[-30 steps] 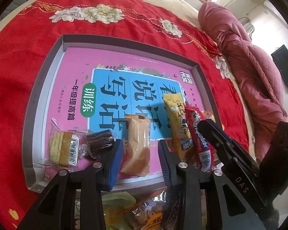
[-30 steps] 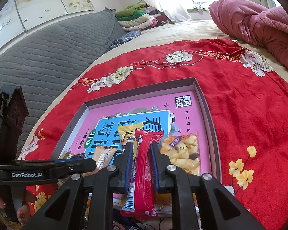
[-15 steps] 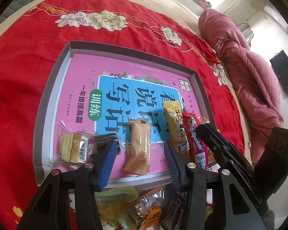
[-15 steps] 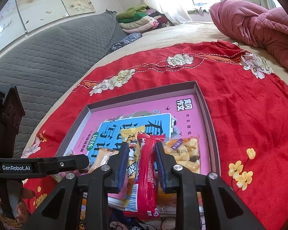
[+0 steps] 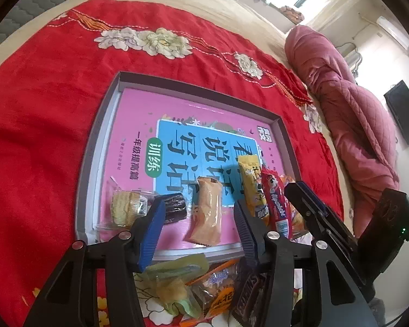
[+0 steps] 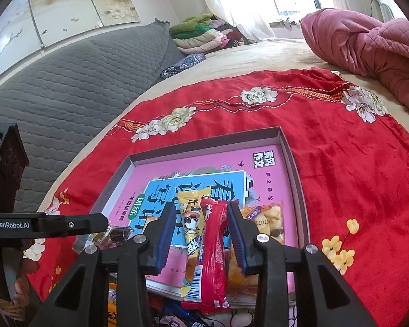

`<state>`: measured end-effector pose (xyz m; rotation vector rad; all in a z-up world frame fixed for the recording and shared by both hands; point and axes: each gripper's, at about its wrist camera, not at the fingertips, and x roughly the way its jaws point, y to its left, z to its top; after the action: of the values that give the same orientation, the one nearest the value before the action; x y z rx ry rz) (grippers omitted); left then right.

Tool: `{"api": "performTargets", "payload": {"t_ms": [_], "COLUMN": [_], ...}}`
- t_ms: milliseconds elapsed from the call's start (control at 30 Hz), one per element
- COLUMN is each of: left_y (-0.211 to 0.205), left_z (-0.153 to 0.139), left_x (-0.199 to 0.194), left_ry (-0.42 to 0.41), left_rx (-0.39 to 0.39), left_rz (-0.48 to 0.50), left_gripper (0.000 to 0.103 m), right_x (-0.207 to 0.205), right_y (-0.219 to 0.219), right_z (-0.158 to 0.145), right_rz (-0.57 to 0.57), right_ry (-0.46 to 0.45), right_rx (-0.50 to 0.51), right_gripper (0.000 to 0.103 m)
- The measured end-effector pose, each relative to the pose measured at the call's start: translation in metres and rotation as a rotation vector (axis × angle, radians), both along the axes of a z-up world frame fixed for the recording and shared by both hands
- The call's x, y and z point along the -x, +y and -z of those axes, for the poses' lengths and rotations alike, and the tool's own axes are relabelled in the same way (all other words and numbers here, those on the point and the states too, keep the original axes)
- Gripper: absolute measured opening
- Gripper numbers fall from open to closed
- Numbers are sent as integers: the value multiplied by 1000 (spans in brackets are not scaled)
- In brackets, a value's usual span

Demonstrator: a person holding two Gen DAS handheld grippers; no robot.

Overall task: Organize snacks
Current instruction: 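Lift both tools away from the box back toward the snack pile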

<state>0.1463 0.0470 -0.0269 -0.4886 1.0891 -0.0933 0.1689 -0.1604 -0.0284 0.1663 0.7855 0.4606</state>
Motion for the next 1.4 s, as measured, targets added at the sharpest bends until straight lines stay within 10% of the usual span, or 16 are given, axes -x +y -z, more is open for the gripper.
{"api": "performTargets", "payload": {"t_ms": [1400], "left_y": [24], "left_z": [-17], "left_x": [44], "left_ry": [-1], "left_rx": [-33], "left_rz": [-20], "left_gripper": [56], "right_x": [38], "right_y": [1], "right_z": [-37], "right_rz": [-68], "right_ry": [-142], "right_rx": [39], "right_gripper": [46]}}
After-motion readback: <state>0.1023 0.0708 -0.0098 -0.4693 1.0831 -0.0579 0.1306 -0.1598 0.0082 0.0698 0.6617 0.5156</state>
